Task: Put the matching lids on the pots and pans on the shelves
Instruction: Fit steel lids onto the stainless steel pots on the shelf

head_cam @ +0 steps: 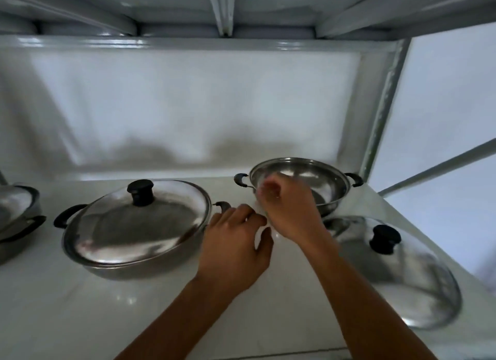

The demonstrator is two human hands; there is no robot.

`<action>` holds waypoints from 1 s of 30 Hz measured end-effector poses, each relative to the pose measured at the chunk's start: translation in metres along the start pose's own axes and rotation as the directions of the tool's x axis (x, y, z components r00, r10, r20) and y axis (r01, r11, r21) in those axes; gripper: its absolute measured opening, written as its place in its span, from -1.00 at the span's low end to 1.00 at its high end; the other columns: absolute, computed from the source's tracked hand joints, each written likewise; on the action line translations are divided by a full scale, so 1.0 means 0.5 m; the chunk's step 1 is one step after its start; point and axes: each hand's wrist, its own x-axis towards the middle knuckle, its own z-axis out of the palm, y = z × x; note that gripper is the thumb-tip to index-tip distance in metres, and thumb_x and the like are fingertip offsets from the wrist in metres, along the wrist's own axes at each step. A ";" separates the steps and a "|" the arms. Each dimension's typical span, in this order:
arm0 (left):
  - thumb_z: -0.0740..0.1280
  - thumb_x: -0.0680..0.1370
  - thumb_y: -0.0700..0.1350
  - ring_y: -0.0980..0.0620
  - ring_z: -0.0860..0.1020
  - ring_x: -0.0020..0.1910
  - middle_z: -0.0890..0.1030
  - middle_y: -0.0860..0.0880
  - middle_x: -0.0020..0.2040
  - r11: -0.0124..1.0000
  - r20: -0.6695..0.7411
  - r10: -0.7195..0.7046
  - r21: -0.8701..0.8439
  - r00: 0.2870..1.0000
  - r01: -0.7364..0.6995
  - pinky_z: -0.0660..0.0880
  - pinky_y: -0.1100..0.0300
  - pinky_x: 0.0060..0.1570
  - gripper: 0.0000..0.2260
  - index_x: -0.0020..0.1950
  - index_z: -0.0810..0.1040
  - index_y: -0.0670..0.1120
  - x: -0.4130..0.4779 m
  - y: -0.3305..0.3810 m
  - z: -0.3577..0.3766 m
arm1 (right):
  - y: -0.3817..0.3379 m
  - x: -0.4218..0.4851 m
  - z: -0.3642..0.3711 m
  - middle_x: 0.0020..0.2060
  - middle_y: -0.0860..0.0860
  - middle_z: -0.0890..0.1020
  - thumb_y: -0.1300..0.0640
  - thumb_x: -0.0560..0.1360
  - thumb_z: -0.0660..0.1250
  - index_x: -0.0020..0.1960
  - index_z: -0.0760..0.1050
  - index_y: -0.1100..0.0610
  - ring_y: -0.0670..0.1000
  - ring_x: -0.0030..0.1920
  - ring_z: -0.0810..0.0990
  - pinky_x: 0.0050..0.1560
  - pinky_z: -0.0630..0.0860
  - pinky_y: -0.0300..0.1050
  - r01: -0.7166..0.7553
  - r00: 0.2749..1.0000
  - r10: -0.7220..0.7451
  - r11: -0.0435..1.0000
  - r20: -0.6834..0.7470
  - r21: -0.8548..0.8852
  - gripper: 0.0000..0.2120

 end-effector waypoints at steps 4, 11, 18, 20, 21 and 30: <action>0.21 0.49 0.02 -0.01 0.61 -0.10 0.61 0.04 0.08 0.998 0.084 0.018 -0.067 0.996 -0.013 0.50 0.10 -0.06 -0.75 0.09 0.58 0.02 0.055 0.059 0.083 | 0.118 -0.063 -0.122 -0.16 -0.09 0.66 0.06 0.52 0.30 -0.05 0.57 -0.03 -0.09 -0.17 0.60 -0.11 0.50 -0.17 -0.097 0.994 0.083 0.968 -0.069 -0.233 -0.92; 0.17 0.57 0.03 -0.08 0.59 0.03 0.41 -0.04 0.35 0.995 0.095 -0.093 -0.020 0.991 0.095 0.52 0.07 -0.07 -0.70 0.25 0.46 -0.04 0.121 0.133 0.190 | 0.272 -0.103 -0.256 0.17 -0.01 0.57 -0.19 0.44 0.33 0.25 0.50 -0.06 0.08 0.20 0.48 0.18 0.43 -0.01 -0.270 0.949 0.316 0.826 0.011 -0.495 -0.58; 0.17 0.56 0.02 -0.09 0.60 -0.23 0.59 -0.01 0.00 0.994 0.016 -0.087 0.069 0.996 0.085 0.56 0.06 -0.26 -0.74 -0.02 0.63 -0.02 0.129 0.126 0.233 | 0.303 -0.107 -0.299 -0.21 -0.09 0.54 -0.15 0.39 0.34 -0.17 0.54 -0.04 0.00 -0.12 0.50 -0.09 0.41 -0.11 -0.059 0.976 0.145 0.892 0.160 -0.449 -0.82; 0.21 0.57 0.00 -0.08 0.60 -0.23 0.59 -0.02 0.00 0.995 0.014 -0.085 0.057 0.996 0.084 0.54 0.09 -0.25 -0.76 -0.01 0.65 -0.03 0.127 0.120 0.232 | 0.291 -0.108 -0.326 -0.20 -0.13 0.58 -0.14 0.35 0.39 -0.16 0.58 -0.07 -0.05 -0.13 0.51 -0.05 0.45 -0.12 -0.050 0.985 0.110 0.922 0.136 -0.385 -0.83; 0.22 0.58 -0.01 -0.06 0.59 -0.22 0.58 -0.03 0.00 0.996 0.017 -0.081 0.038 0.997 0.080 0.53 0.11 -0.23 -0.78 -0.01 0.65 -0.03 0.123 0.117 0.230 | 0.282 -0.110 -0.341 -0.20 -0.16 0.60 -0.14 0.33 0.41 -0.15 0.60 -0.08 -0.09 -0.13 0.53 -0.03 0.47 -0.13 -0.049 0.988 0.097 0.936 0.123 -0.349 -0.83; 0.31 0.36 -0.21 0.00 0.56 -0.23 0.58 0.03 -0.09 0.982 -0.132 -0.050 -0.188 0.990 0.025 0.53 0.23 -0.23 -0.80 -0.06 0.53 0.01 0.042 0.157 0.158 | 0.195 -0.086 -0.445 -0.30 -0.29 0.64 -0.02 0.25 0.53 -0.21 0.64 -0.11 -0.38 -0.22 0.55 -0.15 0.37 -0.57 0.056 0.991 -0.067 0.994 -0.119 -0.094 -0.87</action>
